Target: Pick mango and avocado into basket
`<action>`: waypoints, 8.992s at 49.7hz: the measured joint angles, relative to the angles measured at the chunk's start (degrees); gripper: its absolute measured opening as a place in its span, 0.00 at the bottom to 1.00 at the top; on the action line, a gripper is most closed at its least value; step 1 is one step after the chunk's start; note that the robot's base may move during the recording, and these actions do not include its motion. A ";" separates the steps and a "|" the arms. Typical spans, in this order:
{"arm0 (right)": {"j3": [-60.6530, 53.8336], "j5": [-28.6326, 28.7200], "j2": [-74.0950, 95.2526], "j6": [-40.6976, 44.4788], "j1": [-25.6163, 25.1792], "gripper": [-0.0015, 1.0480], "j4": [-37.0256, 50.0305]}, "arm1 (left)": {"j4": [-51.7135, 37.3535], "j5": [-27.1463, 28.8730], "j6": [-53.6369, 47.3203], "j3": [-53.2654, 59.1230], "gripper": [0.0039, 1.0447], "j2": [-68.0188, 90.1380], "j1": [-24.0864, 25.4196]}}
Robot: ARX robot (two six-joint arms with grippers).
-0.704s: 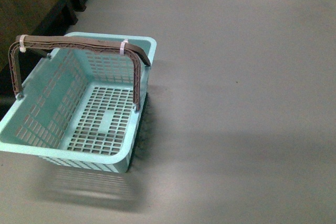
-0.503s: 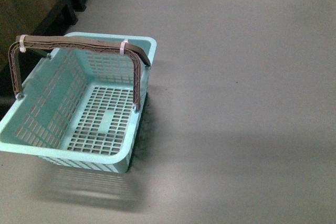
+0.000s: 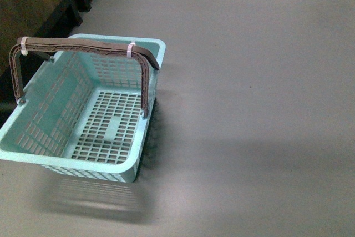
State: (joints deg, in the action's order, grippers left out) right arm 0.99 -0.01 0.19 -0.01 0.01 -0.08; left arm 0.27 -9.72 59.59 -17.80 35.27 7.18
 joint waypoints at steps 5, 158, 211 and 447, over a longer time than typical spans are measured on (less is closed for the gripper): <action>0.00 0.00 0.00 0.00 0.00 0.92 0.00 | -9.90 0.70 6.21 -1.97 0.92 14.91 1.36; 0.00 -0.02 0.00 0.00 0.00 0.92 0.00 | -4.74 20.63 31.74 -20.81 0.14 21.07 -19.74; 0.00 0.00 0.00 0.00 0.00 0.92 0.00 | -4.68 20.65 31.74 -20.44 0.14 21.11 -19.78; 0.00 -0.02 -0.02 0.00 0.00 0.92 0.00 | -4.63 20.70 31.78 -20.39 0.14 21.03 -20.00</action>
State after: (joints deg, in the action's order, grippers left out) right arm 0.99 -0.03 0.16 -0.01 0.01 -0.08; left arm -4.36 10.98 91.37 -38.20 56.29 -12.82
